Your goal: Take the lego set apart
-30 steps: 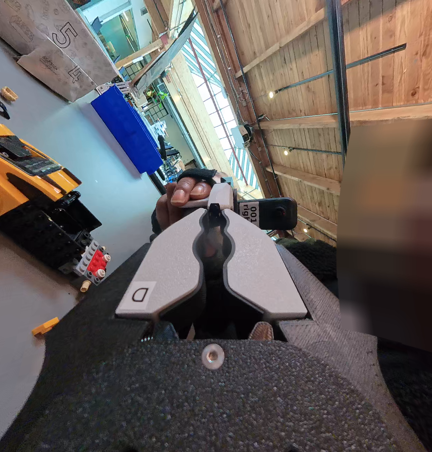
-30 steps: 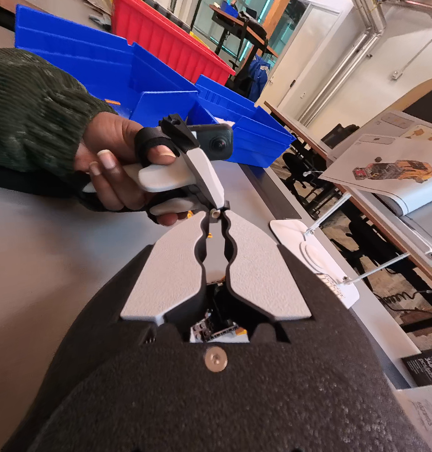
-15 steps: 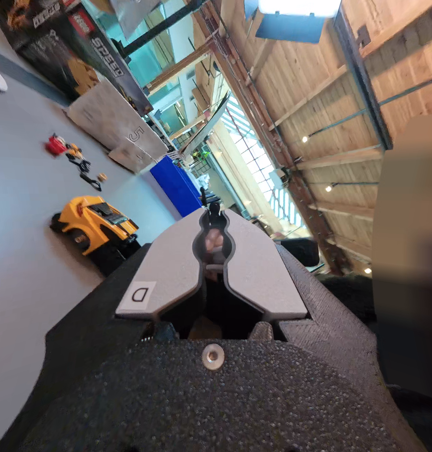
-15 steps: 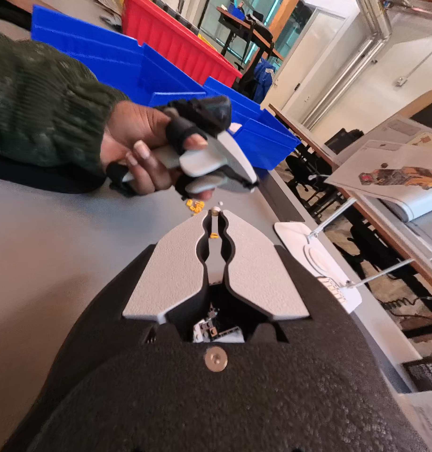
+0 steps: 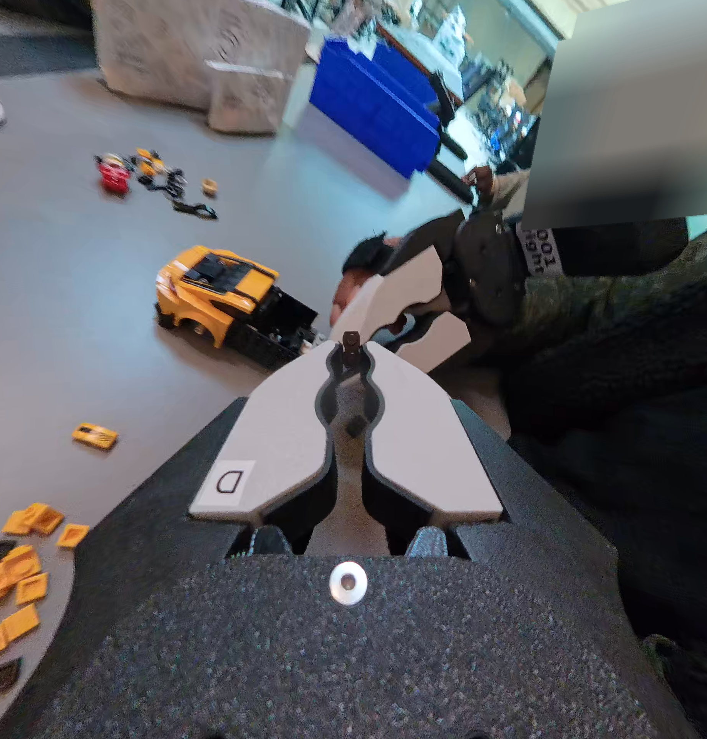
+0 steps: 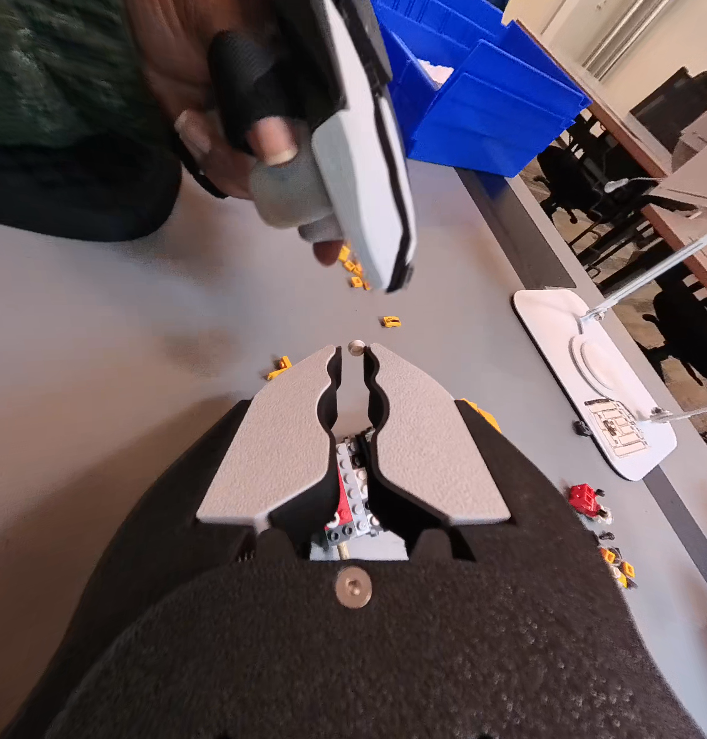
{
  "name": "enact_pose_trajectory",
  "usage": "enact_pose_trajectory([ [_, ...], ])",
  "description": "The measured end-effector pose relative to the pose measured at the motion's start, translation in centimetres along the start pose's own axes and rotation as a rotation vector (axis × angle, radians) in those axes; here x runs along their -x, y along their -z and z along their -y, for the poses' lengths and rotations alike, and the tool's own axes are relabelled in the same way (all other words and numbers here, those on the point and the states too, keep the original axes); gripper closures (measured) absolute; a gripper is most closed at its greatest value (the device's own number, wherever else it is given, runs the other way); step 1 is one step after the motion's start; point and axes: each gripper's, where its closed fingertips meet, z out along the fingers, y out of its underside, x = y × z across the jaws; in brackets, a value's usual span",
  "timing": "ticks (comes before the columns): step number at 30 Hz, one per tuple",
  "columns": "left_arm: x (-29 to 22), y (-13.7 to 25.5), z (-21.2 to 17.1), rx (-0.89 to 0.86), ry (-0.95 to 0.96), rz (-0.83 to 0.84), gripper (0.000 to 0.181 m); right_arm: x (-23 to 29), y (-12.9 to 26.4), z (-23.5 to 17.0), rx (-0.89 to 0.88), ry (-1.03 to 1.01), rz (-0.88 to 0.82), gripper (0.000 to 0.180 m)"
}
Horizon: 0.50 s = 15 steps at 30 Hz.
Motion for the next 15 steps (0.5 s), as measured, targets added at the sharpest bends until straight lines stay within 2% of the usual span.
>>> enact_pose_trajectory([
  [5,1.3,-1.2,-2.5,0.154,-0.086,0.112,0.173,0.1,-0.2,-0.1,0.0,-0.022,0.008,0.167],
  [12,2.3,-1.1,-3.0,0.182,-0.083,0.163,0.173,0.1,0.0,0.0,-0.014,-0.013,0.01,0.16],
  [15,2.9,-1.0,-3.2,0.207,-0.145,0.217,0.173,-0.2,0.2,-0.1,-0.016,0.0,0.001,0.159],
])
